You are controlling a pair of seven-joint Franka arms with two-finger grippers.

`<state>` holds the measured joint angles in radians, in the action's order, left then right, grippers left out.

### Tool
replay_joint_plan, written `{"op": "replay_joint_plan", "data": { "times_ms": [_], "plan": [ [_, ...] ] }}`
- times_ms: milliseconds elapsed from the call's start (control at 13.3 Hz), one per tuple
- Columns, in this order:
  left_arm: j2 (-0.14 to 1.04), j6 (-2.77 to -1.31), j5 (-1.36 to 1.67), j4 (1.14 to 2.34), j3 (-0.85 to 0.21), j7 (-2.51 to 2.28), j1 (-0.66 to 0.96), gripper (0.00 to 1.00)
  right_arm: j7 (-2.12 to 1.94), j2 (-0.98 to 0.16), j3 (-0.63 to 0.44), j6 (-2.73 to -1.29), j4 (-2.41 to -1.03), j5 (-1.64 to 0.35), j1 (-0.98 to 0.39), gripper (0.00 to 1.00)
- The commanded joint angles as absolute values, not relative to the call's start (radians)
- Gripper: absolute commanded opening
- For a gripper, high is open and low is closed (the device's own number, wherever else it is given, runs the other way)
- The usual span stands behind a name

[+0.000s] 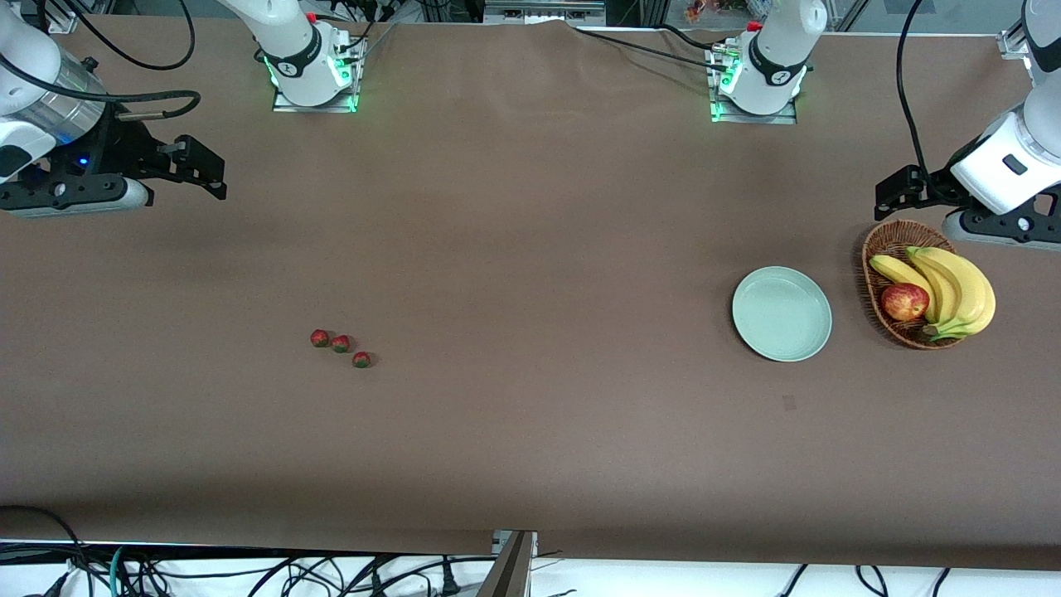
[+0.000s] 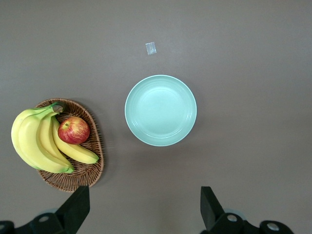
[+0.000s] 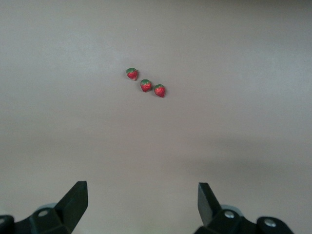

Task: Collect all strawberries into plate

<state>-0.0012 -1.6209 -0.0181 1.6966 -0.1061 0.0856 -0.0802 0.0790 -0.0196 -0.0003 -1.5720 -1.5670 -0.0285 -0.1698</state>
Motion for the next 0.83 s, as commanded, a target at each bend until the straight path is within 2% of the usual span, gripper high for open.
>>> {"op": "replay_joint_plan", "data": {
  "times_ms": [0,753],
  "plan": [
    [0.014,-1.598,-0.023,1.667,-0.11,0.08,-0.086,1.0,0.116,-0.014,0.014,-1.562,-1.575,-0.032,-0.17,1.0],
    [0.034,-1.597,-0.023,1.637,-0.11,0.086,-0.091,1.0,0.129,-0.037,-0.006,-1.554,-1.545,-0.032,-0.155,1.0]
  ]
}}
